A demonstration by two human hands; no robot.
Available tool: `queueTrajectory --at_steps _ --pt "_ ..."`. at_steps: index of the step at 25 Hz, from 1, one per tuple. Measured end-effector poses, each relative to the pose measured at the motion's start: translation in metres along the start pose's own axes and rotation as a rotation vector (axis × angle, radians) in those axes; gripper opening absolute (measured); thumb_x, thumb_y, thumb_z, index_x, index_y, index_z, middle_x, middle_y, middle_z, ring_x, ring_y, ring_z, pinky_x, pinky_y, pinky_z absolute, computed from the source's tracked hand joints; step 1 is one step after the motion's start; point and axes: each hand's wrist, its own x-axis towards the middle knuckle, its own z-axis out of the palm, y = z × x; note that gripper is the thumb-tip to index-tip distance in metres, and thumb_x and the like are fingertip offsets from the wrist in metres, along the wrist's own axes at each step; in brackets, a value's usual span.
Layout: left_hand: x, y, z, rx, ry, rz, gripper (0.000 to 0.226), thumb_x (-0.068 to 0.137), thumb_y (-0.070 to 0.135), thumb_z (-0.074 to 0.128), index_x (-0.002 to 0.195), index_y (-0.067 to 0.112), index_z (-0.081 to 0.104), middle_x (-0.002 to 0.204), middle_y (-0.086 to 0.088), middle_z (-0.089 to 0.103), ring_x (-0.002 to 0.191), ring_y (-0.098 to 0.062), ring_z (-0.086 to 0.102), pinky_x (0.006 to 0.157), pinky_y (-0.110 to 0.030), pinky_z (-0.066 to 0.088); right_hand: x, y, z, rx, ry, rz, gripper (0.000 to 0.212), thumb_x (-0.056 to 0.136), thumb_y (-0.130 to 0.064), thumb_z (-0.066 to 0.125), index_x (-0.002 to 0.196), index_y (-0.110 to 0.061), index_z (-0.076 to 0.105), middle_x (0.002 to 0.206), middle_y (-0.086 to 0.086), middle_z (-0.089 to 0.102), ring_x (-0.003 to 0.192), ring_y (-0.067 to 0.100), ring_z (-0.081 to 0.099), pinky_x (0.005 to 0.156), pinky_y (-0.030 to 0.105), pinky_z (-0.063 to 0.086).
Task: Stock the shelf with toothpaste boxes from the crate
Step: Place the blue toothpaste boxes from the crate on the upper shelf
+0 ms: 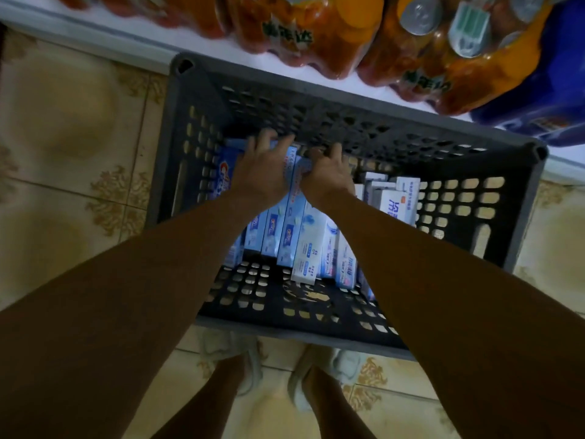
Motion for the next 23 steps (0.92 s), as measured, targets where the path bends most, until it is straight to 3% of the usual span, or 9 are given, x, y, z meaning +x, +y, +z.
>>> queueTrajectory --at_steps 5,9,13,15,17,20,23 --pt "0.004 0.004 -0.001 0.222 -0.060 -0.055 0.054 0.086 0.020 0.062 0.137 0.027 0.047 0.149 -0.010 0.027 0.132 -0.035 0.028 0.100 -0.047 0.032 -0.019 0.007 0.001 -0.006 -0.014 -0.071 0.039 0.093 -0.024 0.051 0.131 -0.025 0.057 0.135 0.010 0.035 0.130 0.030 0.031 0.108 0.044 0.037" --pt "-0.016 0.001 -0.016 0.213 -0.132 -0.014 0.052 0.080 0.016 0.064 0.129 0.026 0.050 0.141 -0.009 0.032 0.129 -0.033 0.030 0.100 -0.046 0.033 -0.041 0.005 -0.005 0.154 0.027 -0.097 0.035 0.093 -0.018 0.051 0.127 -0.019 0.053 0.129 0.012 0.040 0.123 0.032 0.038 0.096 0.043 0.045" --pt "-0.032 0.006 -0.027 0.002 -0.167 -0.065 0.038 0.085 0.019 0.063 0.118 0.020 0.046 0.121 -0.013 0.052 0.115 -0.034 0.047 0.096 -0.048 0.040 -0.067 -0.002 -0.009 0.456 -0.017 -0.039 0.029 0.091 -0.024 0.058 0.118 -0.019 0.046 0.121 0.012 0.048 0.100 0.032 0.056 0.078 0.044 0.053" --pt "-0.040 0.012 -0.030 -0.199 -0.182 -0.143 0.028 0.091 0.022 0.059 0.112 0.017 0.042 0.099 -0.012 0.059 0.088 -0.030 0.059 0.079 -0.044 0.050 -0.078 -0.004 -0.007 0.601 -0.039 -0.013 0.036 0.090 -0.026 0.063 0.119 -0.020 0.042 0.115 0.012 0.055 0.092 0.031 0.061 0.071 0.041 0.054" --pt "-0.047 0.018 -0.033 -0.436 -0.192 -0.216 0.021 0.095 0.020 0.053 0.111 0.013 0.041 0.095 -0.013 0.057 0.070 -0.023 0.057 0.060 -0.036 0.048 -0.086 -0.006 -0.001 0.733 -0.027 0.010 0.041 0.087 -0.024 0.069 0.116 -0.021 0.039 0.108 0.009 0.062 0.088 0.028 0.064 0.063 0.037 0.052" --pt "-0.053 0.019 -0.031 -0.743 -0.202 -0.320 0.028 0.094 0.020 0.053 0.118 0.016 0.038 0.105 -0.005 0.054 0.079 -0.017 0.055 0.060 -0.029 0.044 -0.088 -0.004 0.008 0.822 0.030 0.066 0.053 0.082 -0.018 0.075 0.115 -0.028 0.034 0.105 0.004 0.065 0.087 0.022 0.067 0.062 0.031 0.053" --pt "-0.059 0.009 -0.018 -0.998 -0.289 -0.483 0.038 0.092 0.017 0.056 0.126 0.024 0.042 0.107 0.007 0.057 0.097 -0.012 0.057 0.076 -0.031 0.047 -0.089 0.007 0.021 0.974 -0.068 0.179 0.067 0.076 -0.012 0.081 0.125 -0.024 0.038 0.101 -0.006 0.065 0.097 0.016 0.068 0.075 0.032 0.059"
